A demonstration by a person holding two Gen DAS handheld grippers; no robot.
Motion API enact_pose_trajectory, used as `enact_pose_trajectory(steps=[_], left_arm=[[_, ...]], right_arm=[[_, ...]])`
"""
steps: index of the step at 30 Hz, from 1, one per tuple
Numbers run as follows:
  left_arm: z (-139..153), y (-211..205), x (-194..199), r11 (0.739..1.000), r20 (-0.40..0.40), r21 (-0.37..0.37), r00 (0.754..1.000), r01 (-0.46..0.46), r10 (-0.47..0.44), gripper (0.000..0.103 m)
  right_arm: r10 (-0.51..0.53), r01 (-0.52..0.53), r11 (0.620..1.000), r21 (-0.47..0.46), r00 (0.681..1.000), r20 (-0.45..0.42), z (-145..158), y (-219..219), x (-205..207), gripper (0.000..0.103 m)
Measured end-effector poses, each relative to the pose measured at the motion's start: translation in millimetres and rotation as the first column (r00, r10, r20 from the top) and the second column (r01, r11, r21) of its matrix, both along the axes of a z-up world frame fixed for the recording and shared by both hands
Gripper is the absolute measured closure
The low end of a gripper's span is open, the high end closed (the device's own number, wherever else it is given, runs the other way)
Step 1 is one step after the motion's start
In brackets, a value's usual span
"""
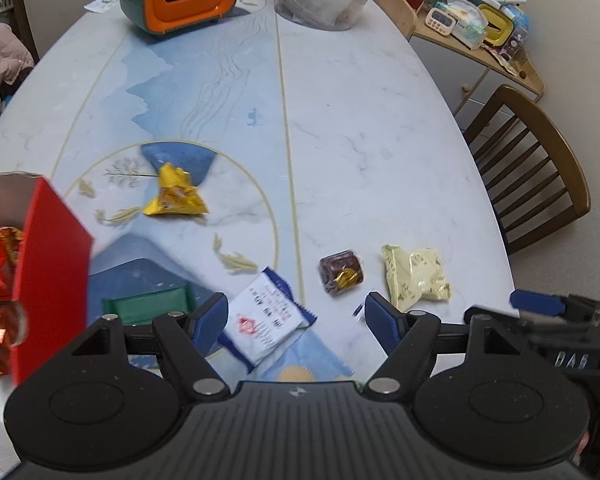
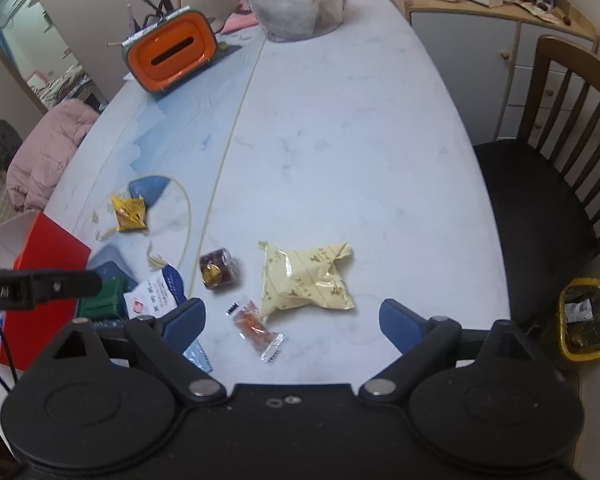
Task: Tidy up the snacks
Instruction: 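Move both tools back toward the remaining snacks on the table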
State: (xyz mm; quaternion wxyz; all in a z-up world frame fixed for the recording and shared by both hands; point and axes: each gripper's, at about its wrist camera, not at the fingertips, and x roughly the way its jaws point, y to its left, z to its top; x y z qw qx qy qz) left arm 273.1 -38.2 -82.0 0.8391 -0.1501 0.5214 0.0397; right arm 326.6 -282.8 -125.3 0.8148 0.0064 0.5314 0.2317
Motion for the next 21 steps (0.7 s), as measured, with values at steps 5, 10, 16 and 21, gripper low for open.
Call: enact_pose_trajectory(steps=[5, 10, 16, 21], left_arm=[[-19, -10, 24, 1.000, -0.034, -0.012, 0.999, -0.020, 0.019, 0.028], [-35, -17, 42, 0.999, -0.066, -0.013, 0.997, -0.048, 0.047, 0.028], [-47, -23, 57, 0.998, -0.096, -0.005, 0.994, -0.057, 0.056, 0.028], [-55, -25, 65, 0.997, -0.119, -0.005, 0.990, -0.074, 0.073, 0.028]], right_arm=[[0.068, -0.068, 0.997, -0.028, 0.998, -0.008, -16, 5, 11, 0.013], [0.107, -0.108, 0.993, -0.043, 0.994, -0.031, -33, 14, 23, 0.014], [0.135, -0.138, 0.988, -0.070, 0.990, -0.047, -51, 29, 40, 0.015], [0.142, -0.146, 0.985, -0.090, 0.988, -0.053, -62, 40, 49, 0.018]])
